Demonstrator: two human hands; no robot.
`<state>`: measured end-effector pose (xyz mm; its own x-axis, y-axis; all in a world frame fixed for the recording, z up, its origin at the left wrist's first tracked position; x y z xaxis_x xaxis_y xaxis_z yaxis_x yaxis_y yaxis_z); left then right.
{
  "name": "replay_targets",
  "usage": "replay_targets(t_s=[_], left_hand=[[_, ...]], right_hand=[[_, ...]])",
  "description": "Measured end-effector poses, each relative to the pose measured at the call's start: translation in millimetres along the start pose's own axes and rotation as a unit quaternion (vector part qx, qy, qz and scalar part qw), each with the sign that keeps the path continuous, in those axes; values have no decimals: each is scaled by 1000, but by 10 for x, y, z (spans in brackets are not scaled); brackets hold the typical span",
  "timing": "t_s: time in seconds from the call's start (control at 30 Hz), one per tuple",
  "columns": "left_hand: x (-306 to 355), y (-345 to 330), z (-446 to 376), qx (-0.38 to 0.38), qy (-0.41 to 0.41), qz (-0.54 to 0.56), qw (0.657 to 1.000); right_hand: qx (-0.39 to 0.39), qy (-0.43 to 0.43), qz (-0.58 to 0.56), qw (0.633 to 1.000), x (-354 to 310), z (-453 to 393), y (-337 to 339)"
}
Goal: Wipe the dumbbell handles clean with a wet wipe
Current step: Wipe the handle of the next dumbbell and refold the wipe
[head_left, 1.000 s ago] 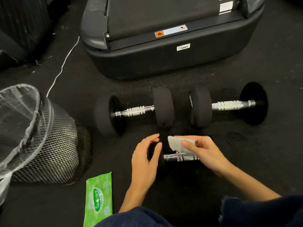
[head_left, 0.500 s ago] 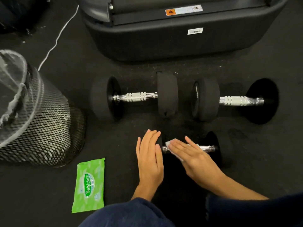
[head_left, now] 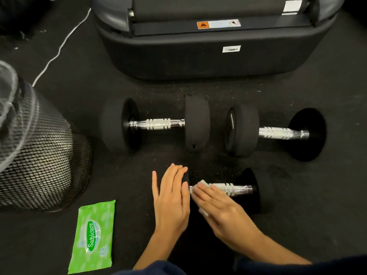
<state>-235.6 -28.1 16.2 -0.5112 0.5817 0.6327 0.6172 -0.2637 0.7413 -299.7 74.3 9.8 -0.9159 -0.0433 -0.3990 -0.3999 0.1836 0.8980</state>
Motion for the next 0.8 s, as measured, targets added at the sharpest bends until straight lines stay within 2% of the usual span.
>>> replay_targets(t_s=[0.07,0.2,0.33,0.5,0.63,0.8], left_hand=[[-8,-10,-33,-12,4,-1,1000],[5,-12,-62,-14,-3,-12,1000],[15,14,-30,-2,0,-11,1000],[20,23,18,15,11,-13,1000],[30,42,37,15,3,-13,1000],[73,80,-69,14,9,26,1000]], right_hand=[[-2,12,19,1000,91,20,59],[8,-35,19,999,178,-170,21],[2,-3,6,1000,144,6,69],[33,-82,-46,995,305,-57,149],[8,-27,-70,997,180,60,101],[41,-78,-73,994,359,-99,186]])
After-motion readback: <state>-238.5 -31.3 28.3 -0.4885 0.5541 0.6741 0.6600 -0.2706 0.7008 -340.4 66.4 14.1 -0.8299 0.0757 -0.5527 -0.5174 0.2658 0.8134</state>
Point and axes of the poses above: each hand's wrist, its own z-axis away from the middle knuckle, its own y-axis out of the back of the hand, x = y × z, the point moved 9 cm from there along -z, towards the middle knuckle, and after that the axes turned 6 degrees about y, right-handed, at the moved point
